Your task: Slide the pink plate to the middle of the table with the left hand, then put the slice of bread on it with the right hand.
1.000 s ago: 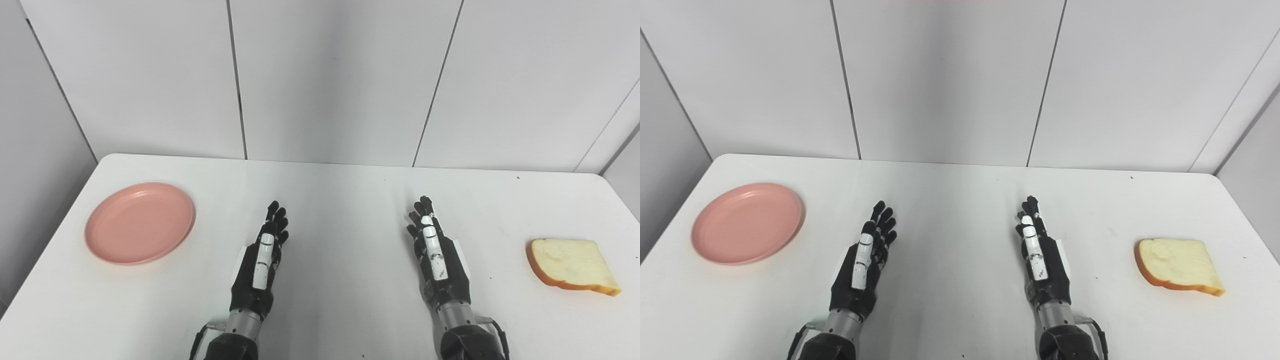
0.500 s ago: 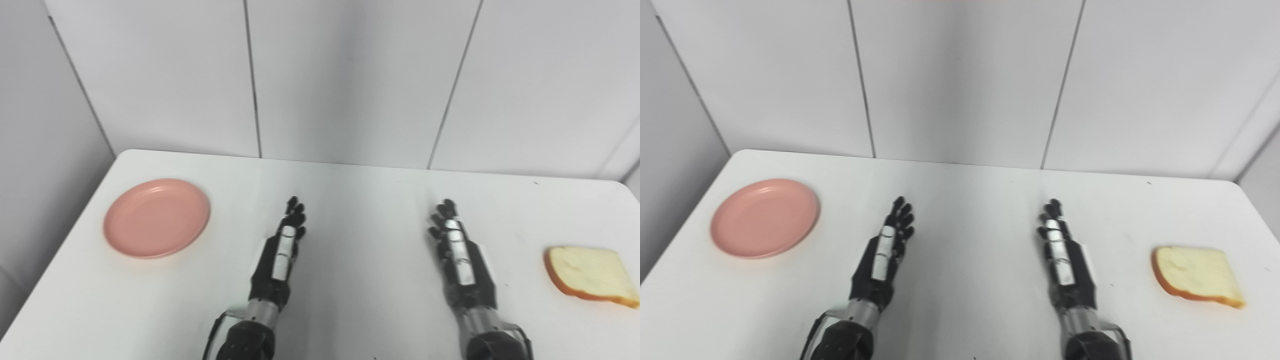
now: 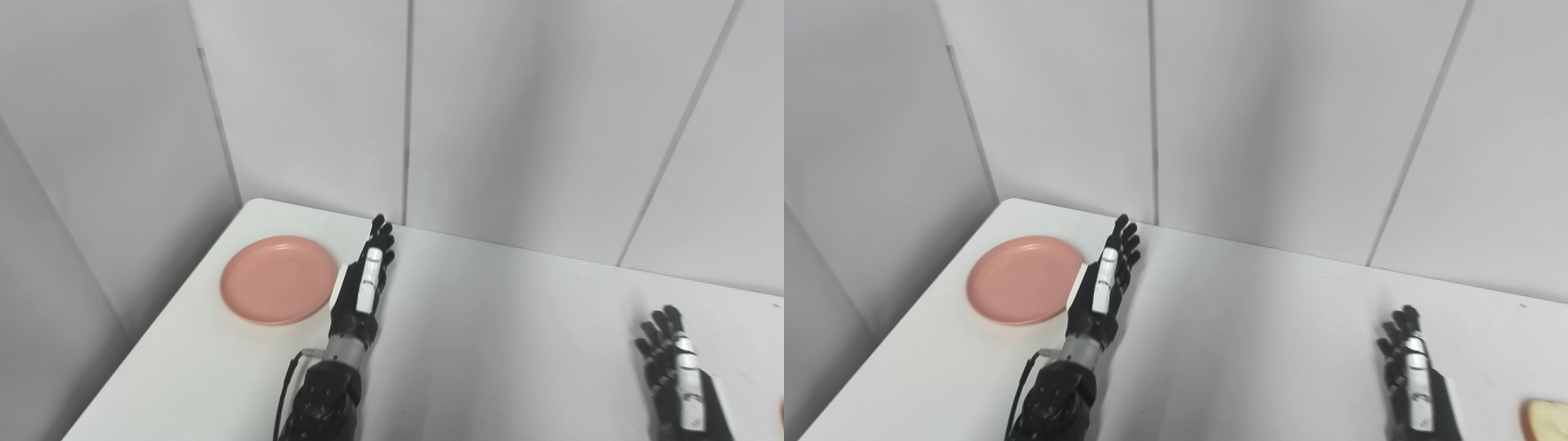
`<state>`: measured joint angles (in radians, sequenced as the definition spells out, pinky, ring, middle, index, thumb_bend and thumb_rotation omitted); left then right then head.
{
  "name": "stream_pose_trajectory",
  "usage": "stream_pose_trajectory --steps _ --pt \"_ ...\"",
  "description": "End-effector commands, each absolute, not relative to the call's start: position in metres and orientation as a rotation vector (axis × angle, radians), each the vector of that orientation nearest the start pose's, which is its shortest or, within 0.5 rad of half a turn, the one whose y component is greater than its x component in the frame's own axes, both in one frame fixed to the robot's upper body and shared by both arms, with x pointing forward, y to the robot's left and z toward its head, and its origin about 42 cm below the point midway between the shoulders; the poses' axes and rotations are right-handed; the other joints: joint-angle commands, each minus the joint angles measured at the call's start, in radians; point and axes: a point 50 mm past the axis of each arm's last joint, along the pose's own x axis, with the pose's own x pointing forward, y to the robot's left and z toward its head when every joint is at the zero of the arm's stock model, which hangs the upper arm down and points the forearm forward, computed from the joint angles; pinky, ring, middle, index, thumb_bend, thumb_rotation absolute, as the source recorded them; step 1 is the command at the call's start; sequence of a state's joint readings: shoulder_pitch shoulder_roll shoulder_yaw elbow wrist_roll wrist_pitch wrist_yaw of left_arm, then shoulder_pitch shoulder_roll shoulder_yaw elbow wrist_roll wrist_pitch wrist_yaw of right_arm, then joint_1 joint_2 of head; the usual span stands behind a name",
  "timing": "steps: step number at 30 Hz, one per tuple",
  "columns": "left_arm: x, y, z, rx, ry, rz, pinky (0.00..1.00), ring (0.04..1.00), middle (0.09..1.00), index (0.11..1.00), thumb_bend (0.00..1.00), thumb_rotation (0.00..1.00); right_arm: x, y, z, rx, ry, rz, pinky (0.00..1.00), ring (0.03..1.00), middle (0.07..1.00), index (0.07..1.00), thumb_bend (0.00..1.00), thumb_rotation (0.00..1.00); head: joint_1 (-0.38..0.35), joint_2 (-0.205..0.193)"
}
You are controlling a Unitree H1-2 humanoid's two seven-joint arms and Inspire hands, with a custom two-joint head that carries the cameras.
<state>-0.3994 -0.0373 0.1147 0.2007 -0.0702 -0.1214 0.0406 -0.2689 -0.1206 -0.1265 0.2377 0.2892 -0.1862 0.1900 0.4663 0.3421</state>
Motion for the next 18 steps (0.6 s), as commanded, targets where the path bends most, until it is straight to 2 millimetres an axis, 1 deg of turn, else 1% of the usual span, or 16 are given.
stream_pose_trajectory --steps 1,2,4,8,10,11,13,14,16,18 --pt "0.411 0.205 0.209 -0.129 -0.395 0.072 1.00 1.000 1.000 1.000 0.77 1.00 0.371 -0.266 0.148 0.153 -0.304 0.106 1.00 1.000 1.000 1.000 0.63 0.89 0.004 0.000" --pt "0.412 0.212 0.211 -0.126 -0.403 0.088 1.00 1.000 1.000 1.000 0.77 1.00 0.371 -0.266 0.148 0.162 -0.300 0.091 1.00 1.000 1.000 1.000 0.63 0.88 0.006 0.000" --pt "0.413 0.226 0.217 -0.119 -0.418 0.121 1.00 1.000 1.000 1.000 0.77 1.00 0.370 -0.264 0.148 0.178 -0.293 0.066 1.00 1.000 1.000 1.000 0.58 0.86 0.009 0.000" --pt "0.413 0.256 0.226 -0.094 -0.452 0.177 1.00 1.000 1.000 1.000 0.78 1.00 0.369 -0.263 0.150 0.184 -0.287 0.055 1.00 1.000 1.000 1.000 0.58 0.87 0.018 0.001" --pt "0.412 0.266 0.227 -0.098 -0.457 0.197 1.00 1.000 1.000 0.980 0.78 1.00 0.369 -0.263 0.150 0.183 -0.287 0.056 1.00 1.000 1.000 1.000 0.58 0.87 0.021 0.000" --pt "0.413 0.272 0.227 -0.107 -0.459 0.212 0.99 0.982 0.986 0.955 0.78 1.00 0.369 -0.263 0.150 0.182 -0.288 0.057 1.00 1.000 1.000 1.000 0.59 0.87 0.021 0.000" --pt "0.414 0.284 0.224 -0.105 -0.463 0.251 0.95 0.934 0.928 0.911 0.80 1.00 0.368 -0.264 0.151 0.181 -0.289 0.056 1.00 1.000 1.000 1.000 0.59 0.87 0.025 0.001" --pt "0.414 0.291 0.223 -0.098 -0.464 0.272 0.95 0.930 0.923 0.907 0.80 1.00 0.368 -0.264 0.152 0.181 -0.289 0.055 1.00 1.000 1.000 1.000 0.59 0.87 0.029 0.001" --pt "0.416 0.306 0.220 -0.075 -0.456 0.311 0.90 0.895 0.881 0.875 0.81 1.00 0.368 -0.264 0.153 0.183 -0.292 0.058 1.00 1.000 1.000 1.000 0.58 0.87 0.032 0.001" --pt "0.417 0.319 0.217 -0.074 -0.449 0.340 0.87 0.878 0.854 0.852 0.83 1.00 0.368 -0.264 0.154 0.183 -0.294 0.060 1.00 1.000 1.000 1.000 0.58 0.87 0.032 0.001"
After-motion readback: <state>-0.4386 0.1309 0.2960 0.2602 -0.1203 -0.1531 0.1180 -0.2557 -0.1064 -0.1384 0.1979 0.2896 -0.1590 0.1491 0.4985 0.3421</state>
